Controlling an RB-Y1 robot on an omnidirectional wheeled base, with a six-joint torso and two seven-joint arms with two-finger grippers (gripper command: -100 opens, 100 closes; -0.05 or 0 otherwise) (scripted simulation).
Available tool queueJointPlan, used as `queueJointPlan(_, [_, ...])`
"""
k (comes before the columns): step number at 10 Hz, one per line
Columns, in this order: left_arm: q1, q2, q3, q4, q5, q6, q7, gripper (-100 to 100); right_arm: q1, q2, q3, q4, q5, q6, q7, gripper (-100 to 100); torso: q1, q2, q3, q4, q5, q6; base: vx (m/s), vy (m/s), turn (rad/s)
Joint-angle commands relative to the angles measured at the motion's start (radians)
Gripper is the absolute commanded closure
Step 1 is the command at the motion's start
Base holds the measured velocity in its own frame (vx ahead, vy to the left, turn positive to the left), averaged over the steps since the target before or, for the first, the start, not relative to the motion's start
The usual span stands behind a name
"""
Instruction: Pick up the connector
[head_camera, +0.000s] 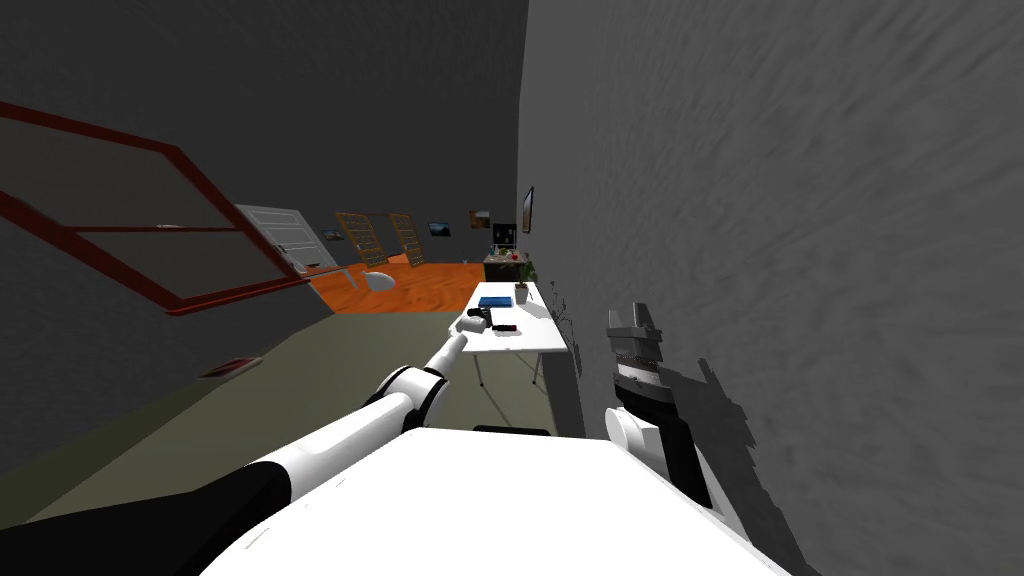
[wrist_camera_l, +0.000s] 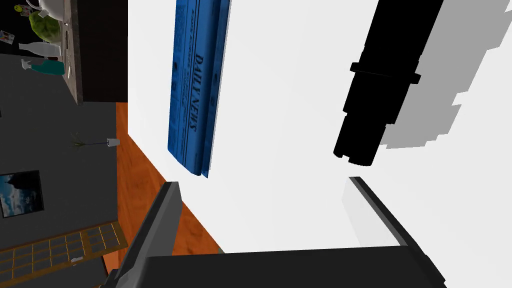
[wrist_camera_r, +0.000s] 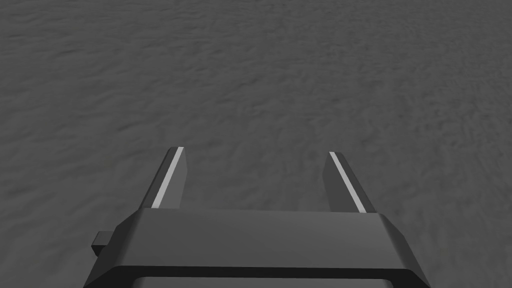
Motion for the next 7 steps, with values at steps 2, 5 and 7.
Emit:
queueJointPlan(2, [-0.06, -0.006, 0.023, 0.074, -0.001, 0.071, 0.028, -100, 0.0, 0.0, 0.0, 0.0, 0.0, 0.0, 0.0, 0, 0.0, 0.0, 0.0, 0.0, 0.0, 0.0, 0.031, -0.019, 0.001])
queueJointPlan(5, [-0.098, -0.011, 0.038, 0.132, -0.001, 0.125, 0.045, -100, 0.0, 0.0, 0.0, 0.0, 0.0, 0.0, 0.0, 0, 0.001, 0.001, 0.0, 0.0, 0.0, 0.0, 0.022, -0.01, 0.0])
queueJointPlan(7, [-0.134, -0.017, 0.054, 0.194, -0.002, 0.167, 0.06, -100, 0.0, 0.0, 0.0, 0.0, 0.0, 0.0, 0.0, 0, 0.001, 0.0, 0.0, 0.0, 0.0, 0.0, 0.034, -0.018, -0.002])
